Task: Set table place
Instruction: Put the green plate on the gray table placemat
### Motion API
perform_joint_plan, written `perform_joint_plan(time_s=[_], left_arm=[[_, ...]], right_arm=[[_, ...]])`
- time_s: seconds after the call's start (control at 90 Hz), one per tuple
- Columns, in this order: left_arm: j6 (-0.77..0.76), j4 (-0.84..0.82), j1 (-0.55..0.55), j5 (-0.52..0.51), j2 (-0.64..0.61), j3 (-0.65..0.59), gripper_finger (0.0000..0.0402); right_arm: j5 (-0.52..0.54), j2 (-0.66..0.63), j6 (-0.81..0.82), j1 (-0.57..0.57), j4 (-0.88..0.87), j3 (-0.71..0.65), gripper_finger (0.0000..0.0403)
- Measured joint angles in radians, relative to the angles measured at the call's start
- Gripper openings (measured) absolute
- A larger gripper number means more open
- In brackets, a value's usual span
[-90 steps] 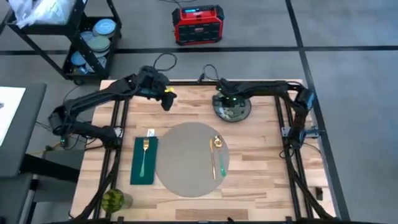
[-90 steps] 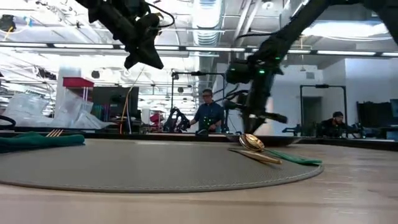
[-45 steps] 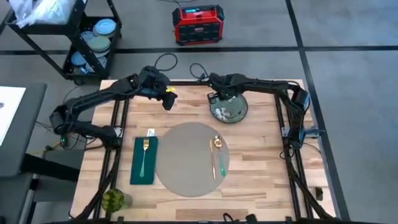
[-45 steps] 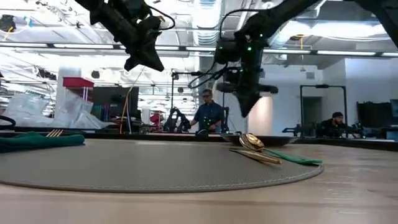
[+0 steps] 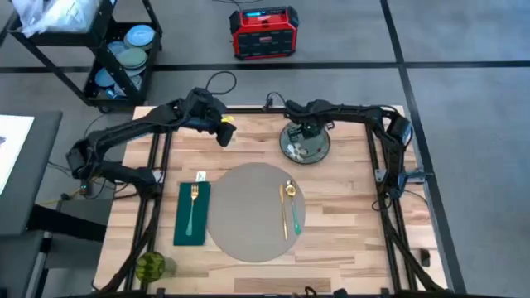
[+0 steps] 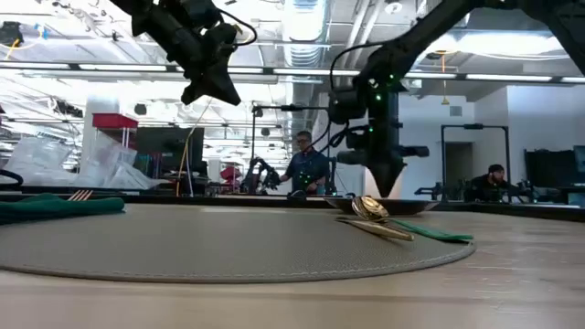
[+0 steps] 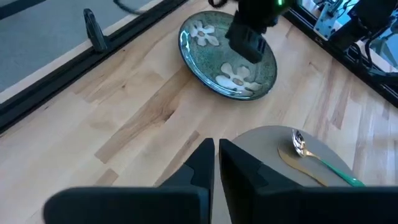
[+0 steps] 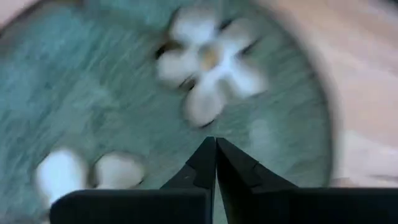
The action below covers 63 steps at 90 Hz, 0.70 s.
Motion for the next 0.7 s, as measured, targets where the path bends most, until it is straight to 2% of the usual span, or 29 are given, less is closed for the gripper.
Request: perform_joint_plan(time_s=[0.278, 0.433, 0.556, 0.7], left_arm=[[-0.019, 0.016, 0.0, 0.017, 0.0, -0.04, 0.0006], [-0.054, 0.047, -0.001, 0.037, 0.0, -0.084, 0.0006], [-0.052, 0.048, -0.001, 0.039, 0.0, -0.091, 0.0006], [-0.046, 0.046, -0.001, 0.039, 0.0, -0.091, 0.0006]], right_arm=[[-0.073, 0.0, 0.04, 0.035, 0.188, -0.027, 0.0], [-0.069, 0.0, 0.065, 0.05, 0.248, -0.027, 0.0], [0.054, -0.015, 0.119, 0.054, 0.122, -0.019, 0.0], [0.049, -0.02, 0.059, 0.032, 0.02, -0.038, 0.0]])
